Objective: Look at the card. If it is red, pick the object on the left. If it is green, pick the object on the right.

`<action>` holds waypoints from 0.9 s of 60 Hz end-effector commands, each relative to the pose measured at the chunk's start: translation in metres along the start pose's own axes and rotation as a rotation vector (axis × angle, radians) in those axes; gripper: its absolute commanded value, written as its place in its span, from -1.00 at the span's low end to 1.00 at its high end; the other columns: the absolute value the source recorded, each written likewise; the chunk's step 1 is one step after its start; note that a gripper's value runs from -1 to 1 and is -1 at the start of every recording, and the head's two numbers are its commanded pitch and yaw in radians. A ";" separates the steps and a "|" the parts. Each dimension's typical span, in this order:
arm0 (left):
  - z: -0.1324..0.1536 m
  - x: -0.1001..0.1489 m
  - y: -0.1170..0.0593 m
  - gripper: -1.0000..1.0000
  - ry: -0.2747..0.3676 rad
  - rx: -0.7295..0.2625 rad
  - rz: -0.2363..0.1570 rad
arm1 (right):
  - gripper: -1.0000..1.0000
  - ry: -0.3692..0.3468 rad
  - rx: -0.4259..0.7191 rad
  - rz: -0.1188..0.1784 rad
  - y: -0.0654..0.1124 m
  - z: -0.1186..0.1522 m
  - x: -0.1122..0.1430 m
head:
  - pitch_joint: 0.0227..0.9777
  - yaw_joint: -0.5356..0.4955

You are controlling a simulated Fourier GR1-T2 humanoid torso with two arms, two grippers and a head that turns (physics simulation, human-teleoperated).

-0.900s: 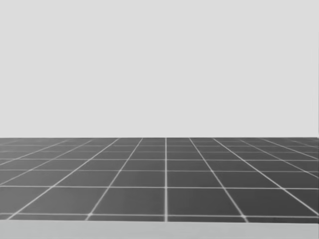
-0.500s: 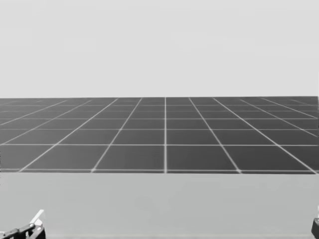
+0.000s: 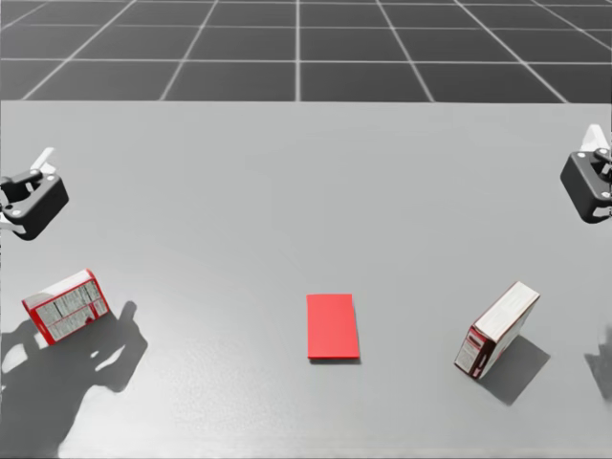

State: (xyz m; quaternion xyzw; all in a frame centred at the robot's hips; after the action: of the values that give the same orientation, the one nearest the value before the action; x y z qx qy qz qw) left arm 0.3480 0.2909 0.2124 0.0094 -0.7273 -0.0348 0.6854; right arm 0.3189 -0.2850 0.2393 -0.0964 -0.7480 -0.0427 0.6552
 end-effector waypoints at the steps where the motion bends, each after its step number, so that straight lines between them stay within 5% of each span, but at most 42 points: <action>1: -0.001 0.000 0.000 -1.00 0.001 -0.003 -0.004 | -1.00 0.004 -0.004 0.006 0.000 -0.001 -0.001 | 0.64 -0.03; 15: 0.000 0.001 -0.001 -1.00 0.000 -0.009 -0.006 | -1.00 -0.002 -0.013 0.014 -0.001 0.000 0.000 | 0.85 -0.05; 33: 0.000 0.001 -0.001 -1.00 0.000 -0.008 -0.006 | -1.00 -0.004 -0.013 0.017 -0.002 0.000 0.000 | 0.83 -0.03; 54: 0.001 0.002 0.000 -1.00 0.006 -0.005 -0.006 | -1.00 -0.001 -0.010 0.022 0.001 0.000 -0.001 | 0.76 0.48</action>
State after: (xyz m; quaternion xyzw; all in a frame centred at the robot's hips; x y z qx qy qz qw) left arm 0.3471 0.2897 0.2143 0.0098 -0.7257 -0.0389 0.6869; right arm 0.3190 -0.2853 0.2393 -0.1077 -0.7477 -0.0397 0.6541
